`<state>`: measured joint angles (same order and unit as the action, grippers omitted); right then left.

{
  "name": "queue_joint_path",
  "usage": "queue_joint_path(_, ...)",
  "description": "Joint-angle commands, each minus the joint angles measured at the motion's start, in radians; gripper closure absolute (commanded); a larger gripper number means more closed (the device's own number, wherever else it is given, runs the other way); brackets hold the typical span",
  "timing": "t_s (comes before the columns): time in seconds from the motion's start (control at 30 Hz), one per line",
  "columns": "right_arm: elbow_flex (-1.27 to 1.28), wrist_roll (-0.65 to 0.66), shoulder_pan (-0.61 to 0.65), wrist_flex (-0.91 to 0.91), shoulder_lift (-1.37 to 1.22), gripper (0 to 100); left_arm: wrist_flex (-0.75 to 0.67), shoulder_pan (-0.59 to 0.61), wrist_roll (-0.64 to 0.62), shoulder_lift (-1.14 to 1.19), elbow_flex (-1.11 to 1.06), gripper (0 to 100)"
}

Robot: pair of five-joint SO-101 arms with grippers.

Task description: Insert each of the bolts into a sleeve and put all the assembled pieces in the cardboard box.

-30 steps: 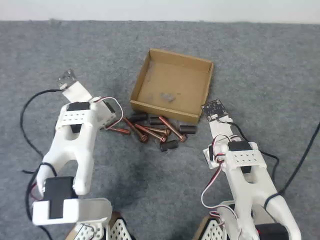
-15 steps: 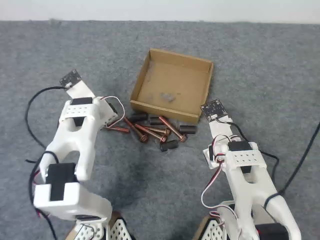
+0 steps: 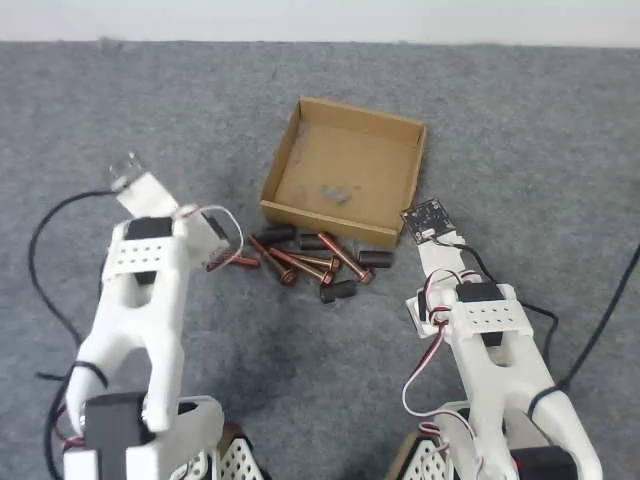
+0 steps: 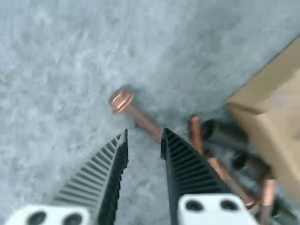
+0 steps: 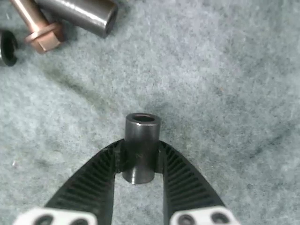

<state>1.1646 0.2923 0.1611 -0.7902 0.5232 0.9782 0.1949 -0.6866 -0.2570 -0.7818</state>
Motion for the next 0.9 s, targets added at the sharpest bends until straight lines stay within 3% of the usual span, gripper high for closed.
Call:
queue_joint_path(0.0, -0.005, 0.012, -0.007, 0.005, 0.058, 99.3, -0.032, -0.005, 0.014, -0.014, -0.028, 88)
queue_joint_path(0.5, -0.005, 0.012, -0.007, 0.005, 0.058, 99.3, -0.080, 0.014, 0.044, 0.287, 0.125, 89)
queue_joint_path(0.87, -0.005, 0.012, 0.007, 0.005, 0.058, 99.3, -0.092, -0.043, 0.041, -0.025, 0.005, 89)
